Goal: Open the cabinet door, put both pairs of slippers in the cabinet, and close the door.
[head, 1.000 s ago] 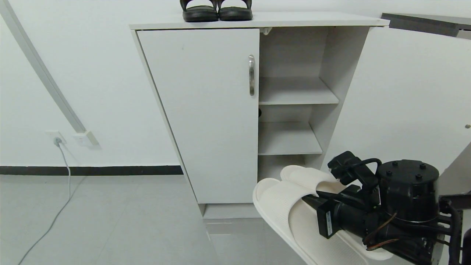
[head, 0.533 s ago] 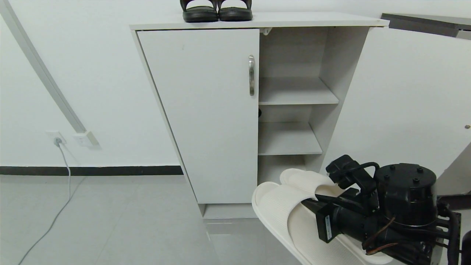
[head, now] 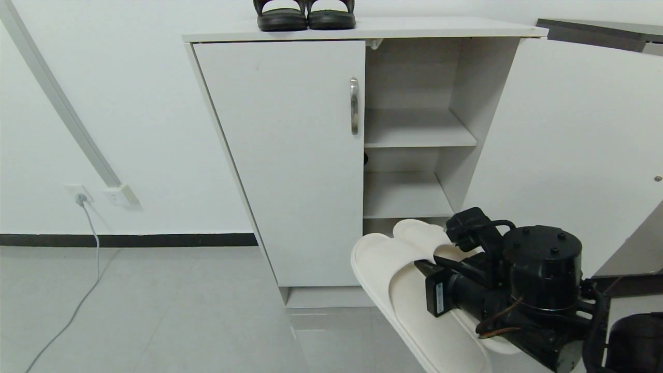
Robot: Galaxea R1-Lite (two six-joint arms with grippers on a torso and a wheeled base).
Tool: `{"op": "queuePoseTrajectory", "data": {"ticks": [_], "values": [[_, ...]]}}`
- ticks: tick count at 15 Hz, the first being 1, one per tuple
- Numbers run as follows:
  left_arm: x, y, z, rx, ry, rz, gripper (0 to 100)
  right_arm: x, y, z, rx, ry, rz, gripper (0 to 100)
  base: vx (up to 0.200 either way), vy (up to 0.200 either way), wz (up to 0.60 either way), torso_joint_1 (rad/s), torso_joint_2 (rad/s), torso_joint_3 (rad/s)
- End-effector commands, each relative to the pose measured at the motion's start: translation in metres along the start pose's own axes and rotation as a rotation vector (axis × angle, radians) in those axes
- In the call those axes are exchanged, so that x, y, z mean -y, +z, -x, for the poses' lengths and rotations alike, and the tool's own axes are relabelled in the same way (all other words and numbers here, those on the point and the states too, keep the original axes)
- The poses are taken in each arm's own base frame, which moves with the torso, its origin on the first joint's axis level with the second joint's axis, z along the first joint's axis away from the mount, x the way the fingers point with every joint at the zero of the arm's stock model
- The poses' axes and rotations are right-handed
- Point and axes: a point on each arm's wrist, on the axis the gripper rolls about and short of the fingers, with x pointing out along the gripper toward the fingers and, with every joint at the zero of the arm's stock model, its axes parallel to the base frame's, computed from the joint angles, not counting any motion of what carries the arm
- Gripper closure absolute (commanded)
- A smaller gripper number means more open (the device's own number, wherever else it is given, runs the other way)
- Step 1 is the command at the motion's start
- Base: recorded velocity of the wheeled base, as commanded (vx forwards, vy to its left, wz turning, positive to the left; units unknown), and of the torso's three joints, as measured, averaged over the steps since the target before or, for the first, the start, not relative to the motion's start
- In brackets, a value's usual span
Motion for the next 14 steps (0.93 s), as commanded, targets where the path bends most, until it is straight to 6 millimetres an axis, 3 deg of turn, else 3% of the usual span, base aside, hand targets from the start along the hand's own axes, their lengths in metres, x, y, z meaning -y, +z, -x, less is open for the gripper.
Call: {"op": "queuePoseTrajectory", "data": {"ticks": [1,6,10,14], "values": [[0.000,0.000,0.000,-0.003,0.000,0.001,100,-0.015,-0.001,-0.015,0.005,-0.029,-0.007,100,0.000,0.000,0.00,0.000,0.00,0.000],[0.000,0.000,0.000,-0.003,0.000,0.001,100,-0.034,0.011,-0.052,0.087,-0.339,-0.062,100,0.000,0.000,0.00,0.000,0.00,0.000],[0.000,0.000,0.000,-0.003,0.000,0.001,100,-0.033,0.013,-0.054,0.097,-0.364,-0.072,100,0.000,0.000,0.00,0.000,0.00,0.000],[0.000,0.000,0.000,-0.003,0.000,0.001,100,-0.033,0.012,-0.054,0.096,-0.365,-0.078,100,0.000,-0.200,0.00,0.004,0.00,0.006]]}}
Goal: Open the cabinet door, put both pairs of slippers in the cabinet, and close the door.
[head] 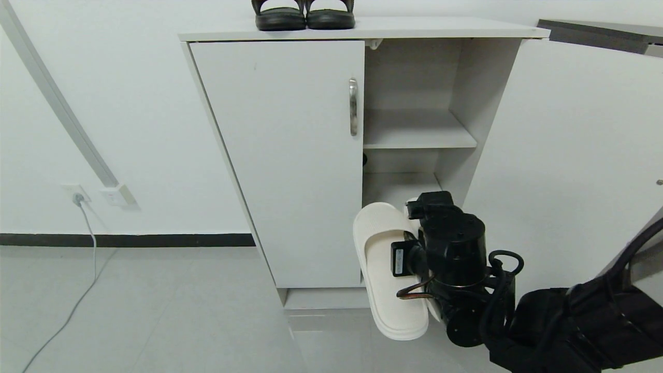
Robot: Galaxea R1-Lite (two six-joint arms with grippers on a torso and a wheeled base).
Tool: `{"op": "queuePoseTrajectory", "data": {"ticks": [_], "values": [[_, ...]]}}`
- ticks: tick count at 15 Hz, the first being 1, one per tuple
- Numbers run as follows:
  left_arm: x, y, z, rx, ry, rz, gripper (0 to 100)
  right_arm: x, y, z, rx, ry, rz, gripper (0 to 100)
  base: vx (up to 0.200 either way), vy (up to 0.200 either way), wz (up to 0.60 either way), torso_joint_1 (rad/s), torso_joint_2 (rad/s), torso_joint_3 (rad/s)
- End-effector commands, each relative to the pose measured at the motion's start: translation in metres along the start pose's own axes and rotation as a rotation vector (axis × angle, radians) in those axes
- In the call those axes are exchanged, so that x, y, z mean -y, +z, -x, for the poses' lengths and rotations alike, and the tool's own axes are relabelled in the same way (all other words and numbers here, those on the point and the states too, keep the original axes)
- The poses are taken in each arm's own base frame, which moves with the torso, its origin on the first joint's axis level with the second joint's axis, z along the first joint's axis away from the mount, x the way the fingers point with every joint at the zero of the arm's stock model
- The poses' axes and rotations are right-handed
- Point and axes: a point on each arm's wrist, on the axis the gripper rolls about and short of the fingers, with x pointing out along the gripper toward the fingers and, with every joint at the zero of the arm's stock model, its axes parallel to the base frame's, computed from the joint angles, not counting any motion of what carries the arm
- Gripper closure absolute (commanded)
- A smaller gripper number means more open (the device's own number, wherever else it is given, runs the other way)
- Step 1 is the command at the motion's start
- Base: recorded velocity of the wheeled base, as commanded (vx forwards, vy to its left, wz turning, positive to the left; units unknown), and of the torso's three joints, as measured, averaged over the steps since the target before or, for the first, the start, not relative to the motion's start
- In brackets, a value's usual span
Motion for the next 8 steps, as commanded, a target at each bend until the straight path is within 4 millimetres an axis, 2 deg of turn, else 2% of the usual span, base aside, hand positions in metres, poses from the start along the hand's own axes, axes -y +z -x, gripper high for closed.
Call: {"op": "queuePoseTrajectory", "data": {"ticks": [1,2,6,8], "values": [[0.000,0.000,0.000,-0.002,0.001,0.000,100,0.000,-0.001,-0.001,-0.003,-0.003,0.000,100,0.000,-0.200,0.00,0.012,0.00,-0.002],[0.000,0.000,0.000,-0.002,0.001,0.000,100,0.000,-0.004,-0.002,-0.008,-0.004,0.001,100,0.000,-0.200,0.00,-0.002,0.00,0.002],[0.000,0.000,0.000,-0.002,0.001,0.002,100,0.001,-0.012,-0.007,-0.025,-0.015,0.014,100,0.000,0.000,0.00,0.000,0.00,0.000],[0.000,0.000,0.000,-0.002,0.001,0.002,100,0.005,-0.018,-0.015,-0.039,-0.040,0.023,100,0.000,0.000,0.00,0.000,0.00,0.000]]}}
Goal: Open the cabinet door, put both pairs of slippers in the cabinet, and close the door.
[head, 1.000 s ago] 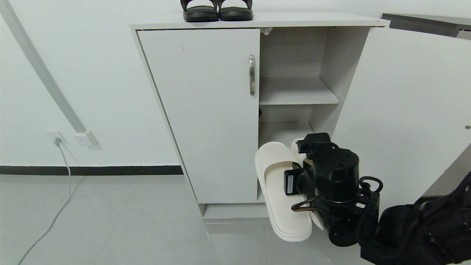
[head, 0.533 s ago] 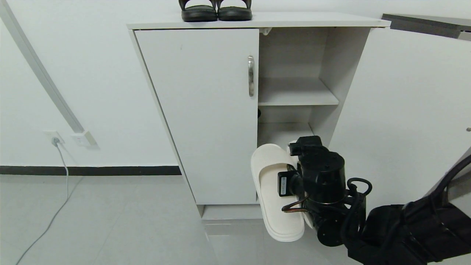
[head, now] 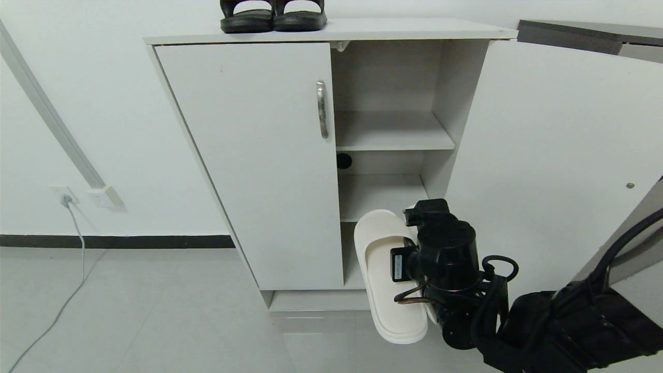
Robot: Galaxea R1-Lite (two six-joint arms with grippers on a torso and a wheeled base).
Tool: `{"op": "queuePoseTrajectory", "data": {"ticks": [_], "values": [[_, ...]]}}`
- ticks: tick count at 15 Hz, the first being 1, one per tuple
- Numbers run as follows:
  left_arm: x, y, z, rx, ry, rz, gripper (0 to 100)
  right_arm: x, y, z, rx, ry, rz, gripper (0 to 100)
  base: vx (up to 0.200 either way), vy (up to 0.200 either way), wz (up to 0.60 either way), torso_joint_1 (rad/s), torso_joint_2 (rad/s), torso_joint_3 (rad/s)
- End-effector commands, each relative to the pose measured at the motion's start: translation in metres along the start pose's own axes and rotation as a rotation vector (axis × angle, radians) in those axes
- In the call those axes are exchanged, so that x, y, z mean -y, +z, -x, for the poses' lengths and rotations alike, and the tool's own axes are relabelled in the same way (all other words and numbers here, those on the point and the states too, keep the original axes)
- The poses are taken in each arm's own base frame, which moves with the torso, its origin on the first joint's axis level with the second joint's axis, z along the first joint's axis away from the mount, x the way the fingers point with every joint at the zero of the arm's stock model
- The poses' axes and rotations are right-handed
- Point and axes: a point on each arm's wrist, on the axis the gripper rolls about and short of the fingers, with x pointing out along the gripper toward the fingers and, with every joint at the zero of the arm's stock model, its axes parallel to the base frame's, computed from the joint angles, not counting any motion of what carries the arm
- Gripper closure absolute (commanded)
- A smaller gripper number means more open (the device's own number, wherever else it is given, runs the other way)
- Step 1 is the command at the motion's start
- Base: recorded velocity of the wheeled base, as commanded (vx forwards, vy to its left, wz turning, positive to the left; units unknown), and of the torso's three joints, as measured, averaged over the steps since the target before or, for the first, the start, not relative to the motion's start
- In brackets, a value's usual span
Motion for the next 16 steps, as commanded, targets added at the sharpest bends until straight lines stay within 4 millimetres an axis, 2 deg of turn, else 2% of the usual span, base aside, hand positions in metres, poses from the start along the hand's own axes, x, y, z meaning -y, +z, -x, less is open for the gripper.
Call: {"op": "queuePoseTrajectory", "data": {"ticks": [1,5,16], "values": [[0.000,0.000,0.000,-0.002,0.001,0.001,100,0.003,-0.009,-0.008,-0.020,-0.021,0.014,100,0.000,0.000,0.00,0.000,0.00,0.000],[0.000,0.000,0.000,-0.002,0.002,0.000,100,0.003,-0.018,-0.017,-0.028,-0.036,0.019,100,0.000,0.000,0.00,0.000,0.00,0.000],[0.000,0.000,0.000,-0.002,0.001,0.002,100,0.004,-0.019,-0.019,-0.026,-0.035,0.016,100,0.000,0.000,0.00,0.000,0.00,-0.020]]}}
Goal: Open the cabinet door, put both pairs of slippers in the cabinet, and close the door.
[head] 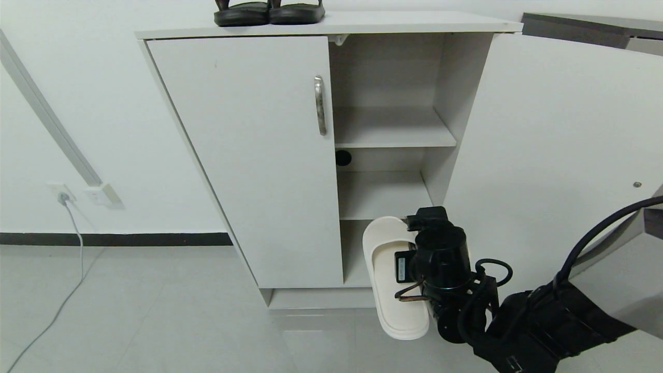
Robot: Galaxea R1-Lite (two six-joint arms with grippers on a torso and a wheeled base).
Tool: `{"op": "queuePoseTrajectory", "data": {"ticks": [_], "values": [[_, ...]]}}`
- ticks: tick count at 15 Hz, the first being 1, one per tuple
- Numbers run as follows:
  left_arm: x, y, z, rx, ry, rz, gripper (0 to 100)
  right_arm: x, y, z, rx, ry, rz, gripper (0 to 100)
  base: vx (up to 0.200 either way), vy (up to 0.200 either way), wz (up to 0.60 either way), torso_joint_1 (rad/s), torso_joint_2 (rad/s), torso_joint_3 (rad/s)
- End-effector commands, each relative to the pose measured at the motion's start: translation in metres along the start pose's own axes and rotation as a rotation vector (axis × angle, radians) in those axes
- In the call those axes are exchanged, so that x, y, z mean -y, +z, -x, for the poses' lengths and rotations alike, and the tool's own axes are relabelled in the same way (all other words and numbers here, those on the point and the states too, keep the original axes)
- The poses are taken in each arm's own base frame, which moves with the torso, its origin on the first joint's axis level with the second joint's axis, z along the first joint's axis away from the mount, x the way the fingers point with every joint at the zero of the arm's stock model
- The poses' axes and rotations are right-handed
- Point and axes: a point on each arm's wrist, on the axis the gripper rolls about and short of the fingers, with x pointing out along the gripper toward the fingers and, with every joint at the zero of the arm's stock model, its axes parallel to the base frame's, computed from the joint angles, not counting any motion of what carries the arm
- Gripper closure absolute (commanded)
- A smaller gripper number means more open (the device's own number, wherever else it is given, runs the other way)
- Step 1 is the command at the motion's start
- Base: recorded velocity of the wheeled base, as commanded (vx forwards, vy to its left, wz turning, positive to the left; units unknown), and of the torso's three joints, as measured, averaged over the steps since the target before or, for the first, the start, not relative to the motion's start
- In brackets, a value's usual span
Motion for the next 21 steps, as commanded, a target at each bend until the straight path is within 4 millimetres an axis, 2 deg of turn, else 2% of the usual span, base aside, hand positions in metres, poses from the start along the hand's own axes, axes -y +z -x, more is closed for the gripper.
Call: {"op": "queuePoseTrajectory", "data": {"ticks": [1,3,6,9,11,13,17,21], "values": [[0.000,0.000,0.000,-0.002,0.000,0.000,100,0.000,0.000,0.000,0.000,0.000,0.000,100,0.000,0.000,0.00,0.002,0.01,-0.168],[0.000,0.000,0.000,-0.002,0.000,0.000,100,-0.002,-0.001,-0.002,-0.002,0.003,0.003,100,0.000,0.000,0.00,0.005,0.00,-0.188],[0.000,0.000,0.000,-0.002,0.000,-0.001,100,-0.009,0.009,-0.007,0.027,0.038,-0.016,100,0.000,0.000,0.00,0.001,0.00,-0.191],[0.000,0.000,0.000,-0.004,0.000,-0.001,100,-0.019,0.013,-0.036,0.059,0.019,-0.046,100,0.000,0.000,0.00,-0.001,0.00,-0.196],[0.000,0.000,0.000,-0.004,0.000,-0.001,100,-0.020,0.007,-0.045,0.056,0.008,-0.043,100,0.000,0.000,0.00,0.010,0.00,-0.203],[0.000,0.000,0.000,-0.002,0.000,-0.003,100,-0.024,0.005,-0.047,0.084,0.016,-0.023,100,0.000,0.000,0.00,0.007,0.00,-0.195],[0.000,0.000,0.000,-0.002,0.000,-0.001,100,-0.023,0.011,-0.046,0.231,0.011,0.004,100,0.000,0.000,0.00,0.002,0.00,-0.029],[0.000,0.000,0.000,-0.002,0.000,-0.001,100,-0.021,0.012,-0.047,0.249,0.007,-0.006,100,0.000,0.000,0.00,0.000,0.00,0.000]]}}
